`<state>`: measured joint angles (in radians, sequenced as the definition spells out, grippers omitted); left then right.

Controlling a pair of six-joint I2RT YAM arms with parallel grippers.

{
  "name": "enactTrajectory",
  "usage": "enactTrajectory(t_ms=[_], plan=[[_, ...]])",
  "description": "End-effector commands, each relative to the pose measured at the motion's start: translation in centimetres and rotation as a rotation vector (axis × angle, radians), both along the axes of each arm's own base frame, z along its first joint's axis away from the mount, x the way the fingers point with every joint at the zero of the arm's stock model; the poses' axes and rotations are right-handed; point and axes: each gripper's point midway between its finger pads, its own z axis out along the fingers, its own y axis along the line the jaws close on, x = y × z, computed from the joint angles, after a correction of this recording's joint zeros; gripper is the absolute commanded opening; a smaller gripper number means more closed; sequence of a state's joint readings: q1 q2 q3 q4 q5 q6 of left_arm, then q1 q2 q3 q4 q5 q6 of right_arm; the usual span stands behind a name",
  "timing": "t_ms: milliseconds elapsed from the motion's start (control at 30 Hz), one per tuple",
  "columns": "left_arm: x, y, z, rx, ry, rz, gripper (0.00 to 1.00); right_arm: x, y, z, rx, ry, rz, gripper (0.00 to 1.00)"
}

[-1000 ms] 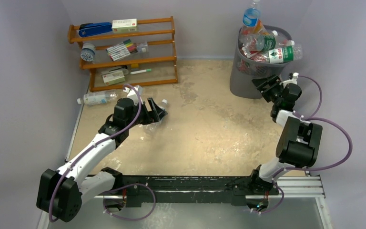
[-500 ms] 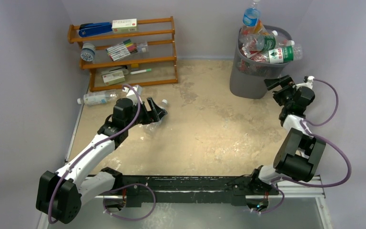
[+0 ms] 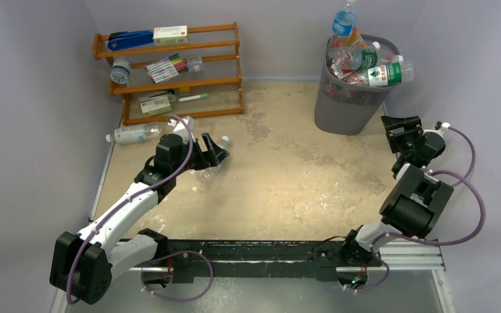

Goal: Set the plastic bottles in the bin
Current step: Adjust the trash bin at the center of the board.

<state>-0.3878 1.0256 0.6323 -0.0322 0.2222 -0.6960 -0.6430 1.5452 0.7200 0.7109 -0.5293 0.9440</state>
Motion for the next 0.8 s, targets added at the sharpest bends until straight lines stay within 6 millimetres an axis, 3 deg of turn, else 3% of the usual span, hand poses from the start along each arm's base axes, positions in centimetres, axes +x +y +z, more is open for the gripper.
enactTrajectory(t_ms=[0, 200, 533, 733, 767], plan=[[1.0, -0.4, 1.5, -0.017, -0.05, 0.006, 0.84, 1.4, -0.5, 2.5, 0.019, -0.141, 0.034, 0.8], [1.4, -0.5, 1.6, -0.011, -0.048, 0.008, 0.84, 3.6, -1.3, 1.1, 0.121, -0.205, 0.055, 0.78], [1.7, -0.5, 1.4, 0.003, -0.043, 0.004, 0.85, 6.5, -2.5, 1.5, 0.215, -0.361, 0.06, 0.77], [1.9, -0.5, 1.4, 0.017, -0.045, 0.0, 0.86, 8.6, -1.6, 0.4, 0.272, -0.375, 0.091, 0.77], [1.9, -0.6, 1.4, 0.019, -0.045, -0.001, 0.86, 9.4, -1.5, 1.1, 0.263, -0.391, 0.106, 0.77]])
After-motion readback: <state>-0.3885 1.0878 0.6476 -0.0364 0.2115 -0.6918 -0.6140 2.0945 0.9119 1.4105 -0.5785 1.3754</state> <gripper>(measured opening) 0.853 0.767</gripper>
